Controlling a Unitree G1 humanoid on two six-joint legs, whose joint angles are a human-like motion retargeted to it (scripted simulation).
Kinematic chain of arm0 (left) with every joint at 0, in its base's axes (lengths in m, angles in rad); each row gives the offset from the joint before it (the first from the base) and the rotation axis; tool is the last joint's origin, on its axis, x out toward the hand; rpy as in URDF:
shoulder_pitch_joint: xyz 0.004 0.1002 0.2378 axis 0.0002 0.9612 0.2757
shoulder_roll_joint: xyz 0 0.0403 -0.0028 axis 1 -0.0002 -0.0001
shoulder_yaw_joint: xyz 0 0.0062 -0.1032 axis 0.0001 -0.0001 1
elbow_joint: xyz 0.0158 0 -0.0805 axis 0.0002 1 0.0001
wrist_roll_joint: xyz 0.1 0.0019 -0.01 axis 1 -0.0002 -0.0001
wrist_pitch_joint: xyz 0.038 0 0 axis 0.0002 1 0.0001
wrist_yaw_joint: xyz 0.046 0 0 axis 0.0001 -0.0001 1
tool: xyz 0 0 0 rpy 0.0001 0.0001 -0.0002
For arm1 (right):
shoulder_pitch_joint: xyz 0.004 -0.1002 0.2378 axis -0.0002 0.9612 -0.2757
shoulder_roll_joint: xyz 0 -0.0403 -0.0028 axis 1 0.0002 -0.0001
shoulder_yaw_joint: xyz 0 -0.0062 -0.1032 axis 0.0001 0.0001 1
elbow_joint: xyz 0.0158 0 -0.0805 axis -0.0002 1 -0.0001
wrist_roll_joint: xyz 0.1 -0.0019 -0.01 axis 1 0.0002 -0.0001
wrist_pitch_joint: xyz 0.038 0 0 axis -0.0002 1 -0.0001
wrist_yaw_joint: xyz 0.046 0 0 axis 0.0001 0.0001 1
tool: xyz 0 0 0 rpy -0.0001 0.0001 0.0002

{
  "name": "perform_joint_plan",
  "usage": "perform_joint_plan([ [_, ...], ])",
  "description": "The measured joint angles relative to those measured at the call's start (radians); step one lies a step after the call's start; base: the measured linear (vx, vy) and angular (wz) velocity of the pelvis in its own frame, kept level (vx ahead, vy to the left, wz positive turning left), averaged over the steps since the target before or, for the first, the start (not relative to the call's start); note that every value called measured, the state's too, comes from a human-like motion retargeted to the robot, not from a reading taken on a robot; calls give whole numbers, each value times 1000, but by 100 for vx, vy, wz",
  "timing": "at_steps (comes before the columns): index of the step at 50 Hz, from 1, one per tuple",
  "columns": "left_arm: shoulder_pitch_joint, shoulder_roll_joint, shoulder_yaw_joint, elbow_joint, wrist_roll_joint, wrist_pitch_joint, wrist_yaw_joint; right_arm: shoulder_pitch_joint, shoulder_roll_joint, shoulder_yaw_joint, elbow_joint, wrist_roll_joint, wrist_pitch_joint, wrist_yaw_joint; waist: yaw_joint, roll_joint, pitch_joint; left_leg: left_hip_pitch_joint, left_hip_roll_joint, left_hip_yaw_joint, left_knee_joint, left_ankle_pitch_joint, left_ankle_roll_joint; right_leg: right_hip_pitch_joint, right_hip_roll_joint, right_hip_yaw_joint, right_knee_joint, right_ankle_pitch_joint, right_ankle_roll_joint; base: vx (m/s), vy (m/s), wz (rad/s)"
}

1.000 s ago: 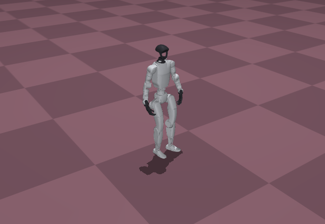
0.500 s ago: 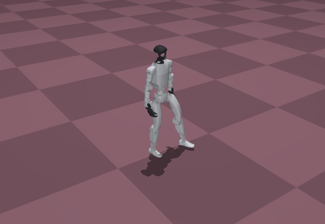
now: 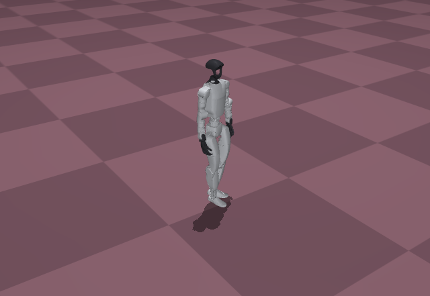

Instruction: Kungfu

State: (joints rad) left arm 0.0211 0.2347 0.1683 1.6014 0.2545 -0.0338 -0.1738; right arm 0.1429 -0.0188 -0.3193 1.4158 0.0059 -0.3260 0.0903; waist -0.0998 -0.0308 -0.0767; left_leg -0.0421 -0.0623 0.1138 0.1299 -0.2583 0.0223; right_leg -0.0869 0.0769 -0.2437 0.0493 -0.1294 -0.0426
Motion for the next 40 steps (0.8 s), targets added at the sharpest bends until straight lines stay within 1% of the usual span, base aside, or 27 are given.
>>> perform_joint_plan([
  [3, -68, -5, -33, -24, 42, 29, -56, 2, 15, -17, 19, 68, -47, -21, 68, -25, 16, -7, -1, 25, -4, -3, 25, -29, -7, 3, 36, 16, 18, -20, 3, -54],
  [5, -95, -18, -49, -55, 46, 25, -75, -5, 7, -1, 35, 93, -70, -19, 83, -37, 19, -8, 3, 33, -17, -4, 34, -62, -20, -18, 75, 30, 51, -17, 4, -33],
  [7, -100, -32, -52, -96, 26, 4, -86, -31, -12, 32, 56, 67, -64, -14, 71, -46, 17, -16, 9, 56, -30, -2, 36, -119, -41, -32, 132, 69, 123, -17, 3, -42],
  [10, -96, -51, -61, -132, -30, -43, -100, -67, -36, 82, 60, -23, -32, -44, 19, -42, 22, -24, 11, 61, -48, 3, 43, -199, -49, -44, 219, 154, 284, -23, -5, -62],
  [12, -113, -39, -65, -130, -52, -61, -120, -104, -44, 105, 55, -56, -43, -83, 24, -57, 27, -51, 63, 124, -41, 9, -1, -271, 37, -13, 251, 168, 304, -42, -65, -141],
  [13, -123, -35, -72, -123, -51, -62, -131, -117, -53, 111, 51, -62, -55, -100, 23, -62, 35, -50, 76, 147, -43, 17, -20, -297, 62, -11, 279, 152, 304, -40, -63, -113],
  [15, -141, -26, -89, -102, -20, -54, -152, -132, -59, 107, 47, -66, -77, -127, 15, -60, 47, -42, 88, 172, -51, 23, -32, -319, 79, 12, 316, 112, 304, -21, -15, -74],
  [17, -142, -17, -104, -78, 53, -43, -151, -121, -47, 79, 51, -56, -95, -134, 23, -48, 37, -29, 79, 199, -64, 14, -2, -304, 11, 27, 306, 101, 304, 1, 57, -59],
  [18, -137, -19, -113, -67, 96, -38, -139, -109, -42, 61, 54, -42, -106, -132, 27, -45, 32, -18, 59, 208, -72, 10, 17, -288, -40, 35, 292, 99, 304, 5, 57, -34],
  [20, -130, -24, -128, -52, 177, -33, -95, -92, -38, 22, 68, 3, -125, -128, 35, -46, 29, -1, 30, 210, -79, 5, 34, -268, -142, 26, 272, 119, 245, 1, 22, -11],
  [22, -114, -28, -132, -52, 229, -38, -43, -82, -32, -12, 90, 54, -137, -127, 38, -35, 29, 7, 41, 197, -78, 3, 26, -252, -189, 28, 219, 175, 155, -2, -15, 8],
  [23, -104, -30, -131, -55, 247, -45, -19, -77, -30, -27, 103, 79, -141, -123, 37, -31, 29, 11, 45, 186, -77, 2, 21, -242, -208, 36, 185, 208, 127, -1, -19, 18],
  [24, -91, -31, -127, -61, 258, -54, -3, -74, -31, -39, 118, 98, -143, -120, 36, -29, 30, 17, 45, 176, -75, 1, 17, -230, -231, 36, 149, 243, 124, 1, -17, 20],
  [25, -77, -32, -122, -68, 265, -63, 10, -70, -31, -50, 133, 113, -143, -117, 35, -30, 30, 22, 44, 166, -74, -1, 12, -216, -255, 34, 111, 280, 133, 1, -22, 15],
  [27, -42, -30, -106, -85, 258, -77, 11, -61, -35, -63, 160, 116, -138, -116, 34, -31, 32, 37, 44, 152, -72, -5, 1, -191, -306, -2, 45, 341, 193, -2, -31, 18],
  [28, -23, -26, -97, -92, 249, -81, 4, -55, -37, -68, 172, 110, -136, -120, 29, -26, 33, 43, 50, 141, -71, -7, -6, -181, -323, -19, 18, 356, 214, -3, -36, 28],
  [30, 14, -16, -75, -96, 230, -80, -14, -39, -39, -73, 184, 91, -133, -130, 22, -14, 28, 51, 69, 126, -69, -9, -23, -161, -350, -74, -9, 318, 256, -5, -38, 22],
  [32, 46, 1, -39, -90, 207, -66, -36, -32, -41, -75, 191, 67, -126, -134, 27, -13, 12, 47, 84, 128, -67, -11, -42, -170, -356, -52, 22, 304, 253, -10, -46, -19],
  [33, 62, 9, -21, -83, 196, -57, -41, -28, -41, -74, 191, 60, -123, -132, 37, -14, 6, 48, 92, 139, -67, -11, -51, -175, -353, -31, 42, 316, 241, -13, -50, -52],
  [35, 92, 25, 11, -63, 163, -37, -41, -23, -40, -76, 181, 54, -117, -127, 54, -5, -1, 56, 121, 165, -69, -8, -73, -168, -328, -47, 57, 246, 176, -11, -39, -58],
  [37, 110, 44, 30, -29, 122, -11, -39, -18, -41, -88, 169, 42, -107, -112, 54, 2, -4, 68, 145, 180, -68, 0, -93, -138, -288, -89, 16, 258, 110, -13, -59, -17],
  [38, 113, 52, 38, -10, 105, 8, -37, -16, -43, -98, 164, 31, -96, -99, 51, 6, -10, 68, 160, 184, -67, 6, -104, -134, -268, -66, 16, 240, 88, -17, -71, 20],
  [40, 113, 55, 49, 20, 67, 39, -19, -17, -53, -119, 151, 5, -64, -67, 47, 18, -20, 60, 189, 191, -64, 25, -126, -140, -242, -13, 23, 209, 74, -19, -51, 43],
])
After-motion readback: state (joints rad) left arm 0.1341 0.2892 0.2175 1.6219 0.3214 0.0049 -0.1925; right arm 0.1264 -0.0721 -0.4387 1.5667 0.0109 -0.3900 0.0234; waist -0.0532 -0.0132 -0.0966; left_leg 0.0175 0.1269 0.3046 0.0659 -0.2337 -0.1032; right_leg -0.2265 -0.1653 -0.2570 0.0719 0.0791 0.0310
